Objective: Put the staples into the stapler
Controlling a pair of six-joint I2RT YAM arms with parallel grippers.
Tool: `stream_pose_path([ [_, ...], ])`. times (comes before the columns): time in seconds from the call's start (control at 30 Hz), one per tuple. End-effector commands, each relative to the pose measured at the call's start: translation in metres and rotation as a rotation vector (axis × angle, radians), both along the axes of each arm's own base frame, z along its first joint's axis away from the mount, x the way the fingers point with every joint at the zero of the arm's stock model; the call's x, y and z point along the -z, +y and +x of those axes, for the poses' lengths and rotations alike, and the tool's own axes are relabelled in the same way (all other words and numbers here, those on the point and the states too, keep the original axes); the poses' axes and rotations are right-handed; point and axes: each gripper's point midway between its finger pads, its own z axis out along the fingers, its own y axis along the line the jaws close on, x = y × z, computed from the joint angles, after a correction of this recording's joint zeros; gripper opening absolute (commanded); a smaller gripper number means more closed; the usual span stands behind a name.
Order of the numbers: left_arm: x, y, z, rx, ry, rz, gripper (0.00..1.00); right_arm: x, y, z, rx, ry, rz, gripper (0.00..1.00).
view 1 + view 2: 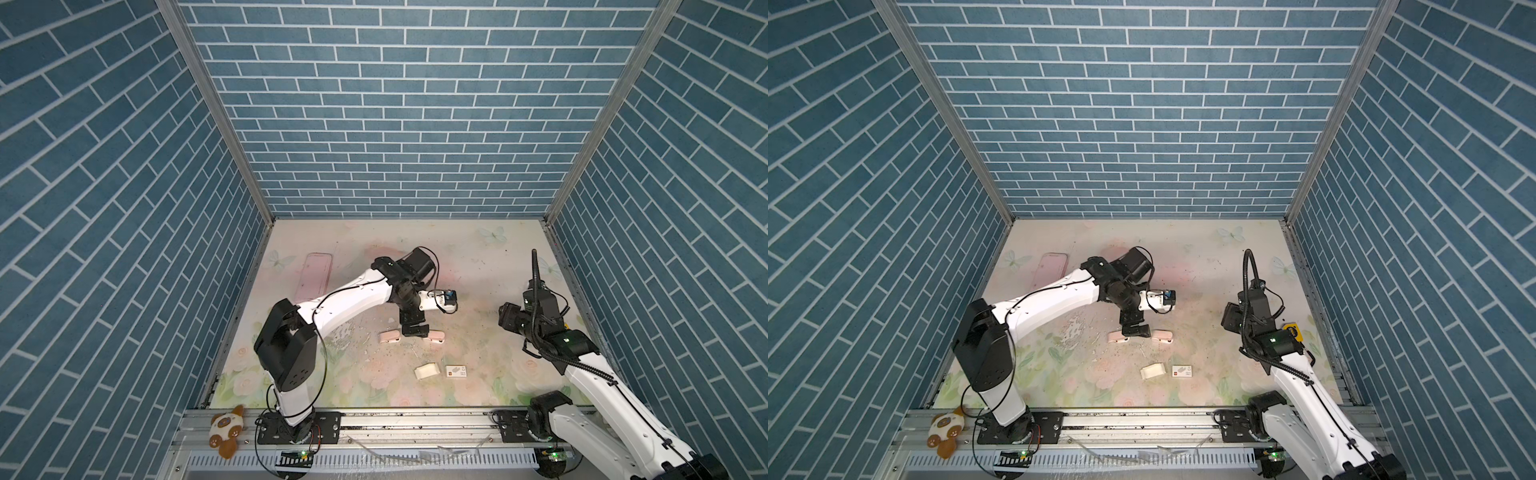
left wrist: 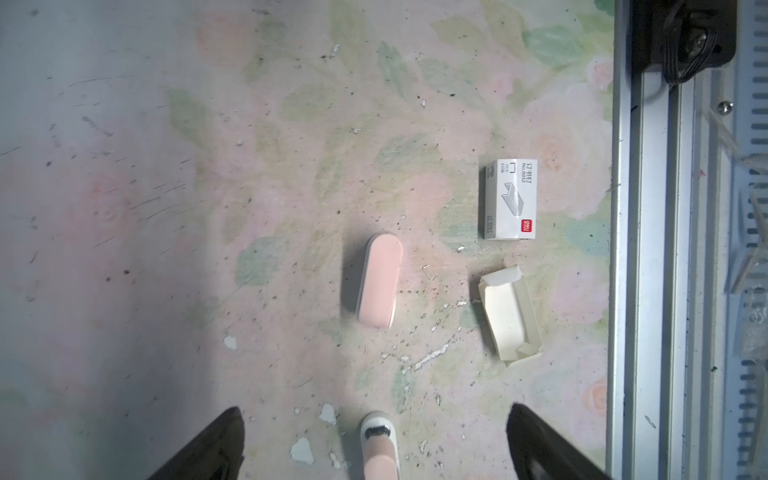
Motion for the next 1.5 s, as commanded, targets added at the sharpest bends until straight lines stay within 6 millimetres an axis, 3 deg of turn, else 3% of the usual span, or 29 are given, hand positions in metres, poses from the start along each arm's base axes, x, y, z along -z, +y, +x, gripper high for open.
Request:
stream_pose_path([
  [0.0,-0.012,0.028,0.016,-0.132,0.033,-0.056,0.99,-0.042,-0.026,0.021,0.093,-0.223,-0.113,0.98],
  [0.13,-0.010,0.069,0.056,-0.361,-0.004,-0.096,1.00,-0.053,-0.031,0.034,0.074,-0.302,-0.114,0.99],
  [0.27,-0.007,0.113,0.092,-0.588,-0.018,-0.178,0.99,-0.047,-0.038,0.047,0.049,-0.289,-0.152,0.99],
  [0.47,0.020,0.180,0.139,-0.888,-0.063,-0.297,1.00,-0.029,-0.080,0.062,0.143,-0.332,-0.228,0.99],
  [0.57,0.020,0.216,0.162,-0.990,-0.185,-0.450,1.00,-0.014,-0.106,0.069,0.206,-0.333,-0.218,0.99],
  [0.7,0.015,0.254,0.170,-1.125,-0.226,-0.527,1.00,0.008,-0.121,0.075,0.250,-0.375,-0.246,0.99],
  [0.8,0.003,0.277,0.167,-1.195,-0.335,-0.582,1.00,0.021,-0.121,0.080,0.228,-0.385,-0.255,0.99],
  [0.87,0.002,0.284,0.154,-1.190,-0.442,-0.607,1.00,0.022,-0.119,0.085,0.208,-0.397,-0.254,0.99],
  [1.0,0.002,0.291,0.142,-1.214,-0.498,-0.655,1.00,0.022,-0.116,0.096,0.167,-0.408,-0.235,0.99],
  [1.17,0.026,0.295,0.127,-1.222,-0.579,-0.693,1.00,0.030,-0.107,0.106,0.112,-0.436,-0.218,0.99],
  [1.3,0.041,0.297,0.128,-1.224,-0.619,-0.722,1.00,0.034,-0.105,0.109,0.089,-0.416,-0.212,0.99],
  [1.47,0.043,0.297,0.133,-1.232,-0.594,-0.702,1.00,0.046,-0.095,0.121,0.016,-0.388,-0.203,0.99],
])
